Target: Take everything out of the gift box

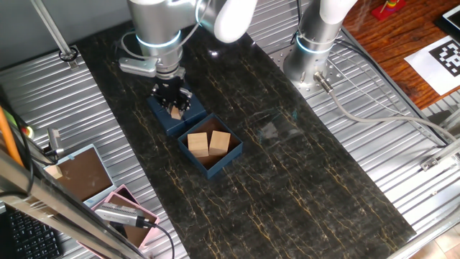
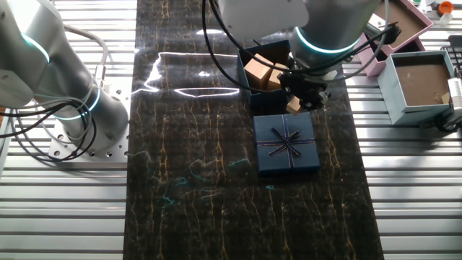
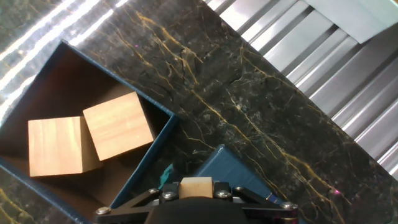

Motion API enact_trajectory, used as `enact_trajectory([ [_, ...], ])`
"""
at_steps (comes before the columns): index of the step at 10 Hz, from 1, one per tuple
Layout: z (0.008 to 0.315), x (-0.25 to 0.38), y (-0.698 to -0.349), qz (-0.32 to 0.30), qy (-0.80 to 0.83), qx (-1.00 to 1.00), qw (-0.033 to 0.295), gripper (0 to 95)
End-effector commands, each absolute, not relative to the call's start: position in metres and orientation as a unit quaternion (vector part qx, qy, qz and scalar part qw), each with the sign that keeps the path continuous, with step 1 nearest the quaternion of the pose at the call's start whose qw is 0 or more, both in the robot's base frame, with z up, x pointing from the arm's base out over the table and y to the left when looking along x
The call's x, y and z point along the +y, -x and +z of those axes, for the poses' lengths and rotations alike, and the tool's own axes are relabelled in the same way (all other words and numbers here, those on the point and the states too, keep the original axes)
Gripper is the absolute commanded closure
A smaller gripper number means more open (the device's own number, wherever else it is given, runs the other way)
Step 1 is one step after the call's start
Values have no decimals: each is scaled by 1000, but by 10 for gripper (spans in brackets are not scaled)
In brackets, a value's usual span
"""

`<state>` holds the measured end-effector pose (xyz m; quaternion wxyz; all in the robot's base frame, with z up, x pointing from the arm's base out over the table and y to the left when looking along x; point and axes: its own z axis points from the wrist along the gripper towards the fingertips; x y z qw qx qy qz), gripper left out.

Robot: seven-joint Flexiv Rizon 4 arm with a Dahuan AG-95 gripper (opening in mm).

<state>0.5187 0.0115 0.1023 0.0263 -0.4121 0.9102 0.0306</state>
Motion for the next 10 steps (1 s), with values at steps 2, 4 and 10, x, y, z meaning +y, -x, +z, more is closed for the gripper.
enact_trajectory([
  [2, 102, 11, -519, 21, 388, 921, 21, 950],
  [4, 102, 11, -519, 13, 387, 922, 18, 950],
  [10, 80, 0, -520, 15, 384, 923, 20, 950],
])
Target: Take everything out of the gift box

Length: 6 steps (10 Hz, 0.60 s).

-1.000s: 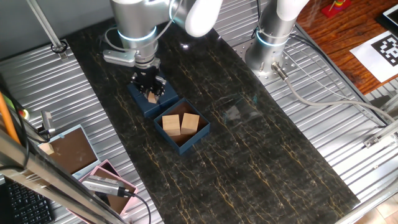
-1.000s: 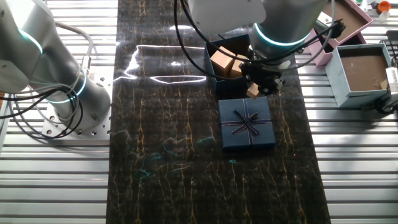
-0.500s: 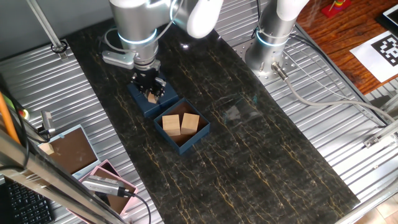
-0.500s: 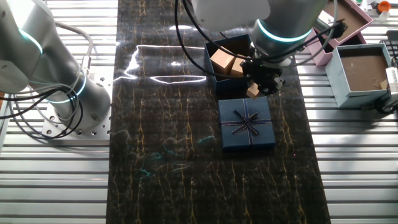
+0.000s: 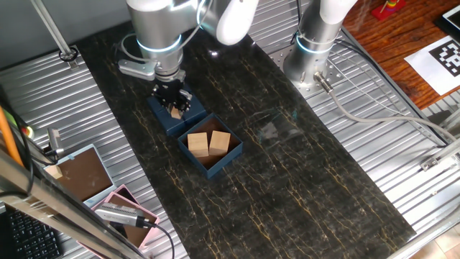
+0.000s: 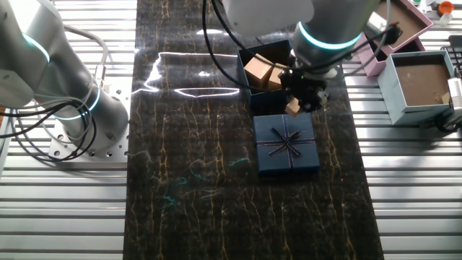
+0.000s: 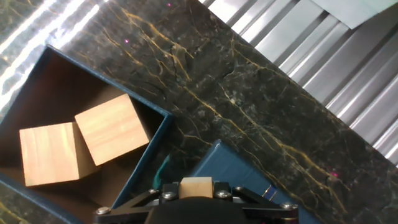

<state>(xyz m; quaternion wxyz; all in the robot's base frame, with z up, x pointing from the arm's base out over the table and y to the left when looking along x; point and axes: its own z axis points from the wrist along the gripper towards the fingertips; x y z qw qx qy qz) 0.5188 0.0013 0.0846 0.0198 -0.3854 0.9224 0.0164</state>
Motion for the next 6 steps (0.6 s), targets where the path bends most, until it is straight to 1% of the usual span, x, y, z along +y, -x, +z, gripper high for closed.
enact_trajectory([
  [1, 76, 0, -521, 15, 385, 922, 20, 950],
  [4, 64, -2, -522, 15, 402, 915, 21, 950],
  [5, 61, -2, -523, 19, 408, 912, 24, 570],
  [6, 62, -2, -523, 23, 410, 911, 26, 380],
])
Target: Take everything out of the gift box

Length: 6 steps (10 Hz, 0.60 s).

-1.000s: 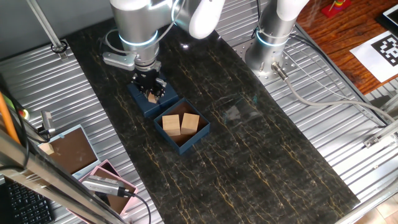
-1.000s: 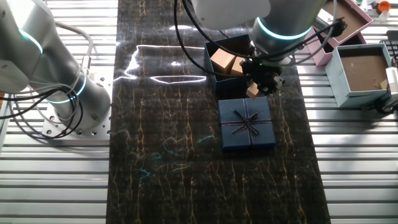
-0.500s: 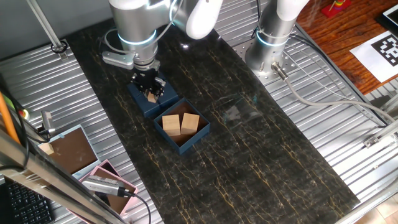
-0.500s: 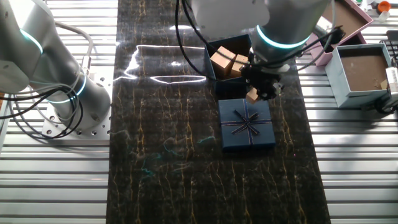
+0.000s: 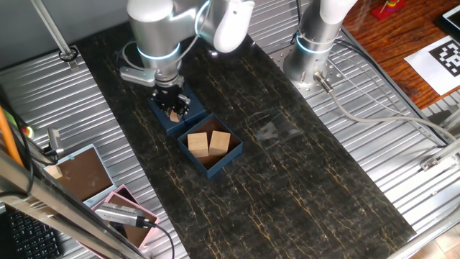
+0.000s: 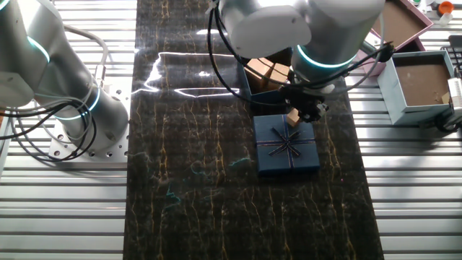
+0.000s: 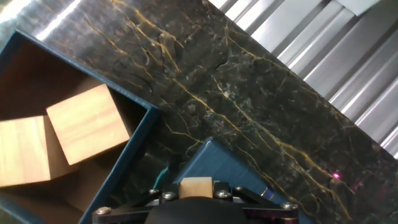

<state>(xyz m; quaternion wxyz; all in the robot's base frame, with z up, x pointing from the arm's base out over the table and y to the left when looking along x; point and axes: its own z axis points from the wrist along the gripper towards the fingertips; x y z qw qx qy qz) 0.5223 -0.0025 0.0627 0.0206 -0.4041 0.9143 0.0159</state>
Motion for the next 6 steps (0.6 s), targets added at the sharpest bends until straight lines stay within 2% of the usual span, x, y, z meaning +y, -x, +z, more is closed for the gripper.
enact_trajectory([
  [1, 66, -2, -522, 24, 410, 912, 24, 380],
  [3, 77, -1, -519, 27, 404, 914, 22, 380],
  [5, 103, 6, -512, 35, 396, 917, 17, 380],
  [6, 122, 16, -506, 42, 381, 924, -1, 380],
])
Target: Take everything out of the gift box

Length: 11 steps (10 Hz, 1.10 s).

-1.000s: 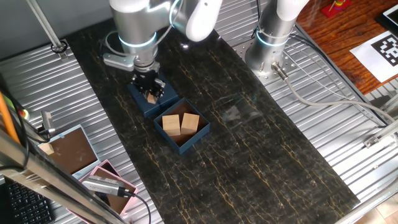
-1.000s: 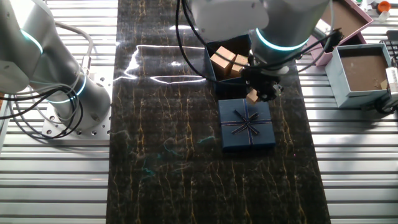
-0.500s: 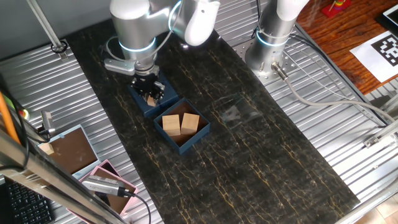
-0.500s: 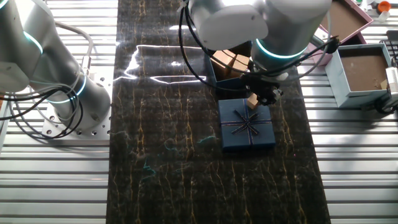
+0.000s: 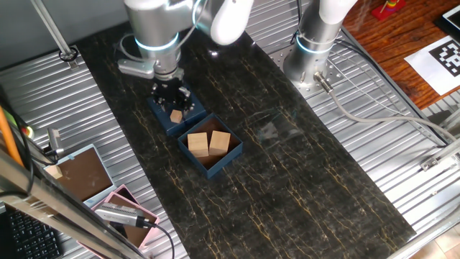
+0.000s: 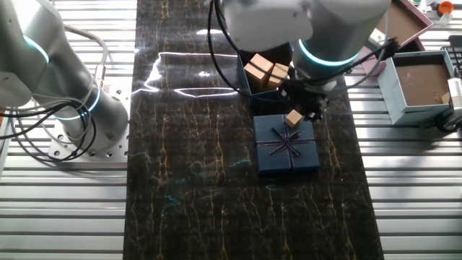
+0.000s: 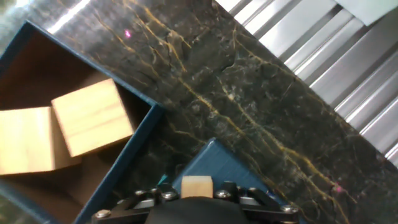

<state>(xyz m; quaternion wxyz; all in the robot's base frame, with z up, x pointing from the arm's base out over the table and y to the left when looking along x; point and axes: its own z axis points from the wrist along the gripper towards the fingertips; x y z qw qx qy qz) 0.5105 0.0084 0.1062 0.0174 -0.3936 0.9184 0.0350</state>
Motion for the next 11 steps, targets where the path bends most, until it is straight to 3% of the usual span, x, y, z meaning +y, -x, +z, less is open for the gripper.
enact_trajectory([
  [1, 135, 28, -501, 48, 353, 934, -17, 380],
  [3, 137, 53, -493, 52, 266, 962, -34, 380],
  [5, 119, 67, -491, 60, 248, 967, -27, 380],
  [11, 108, 129, -496, 74, 216, 973, -26, 380],
])
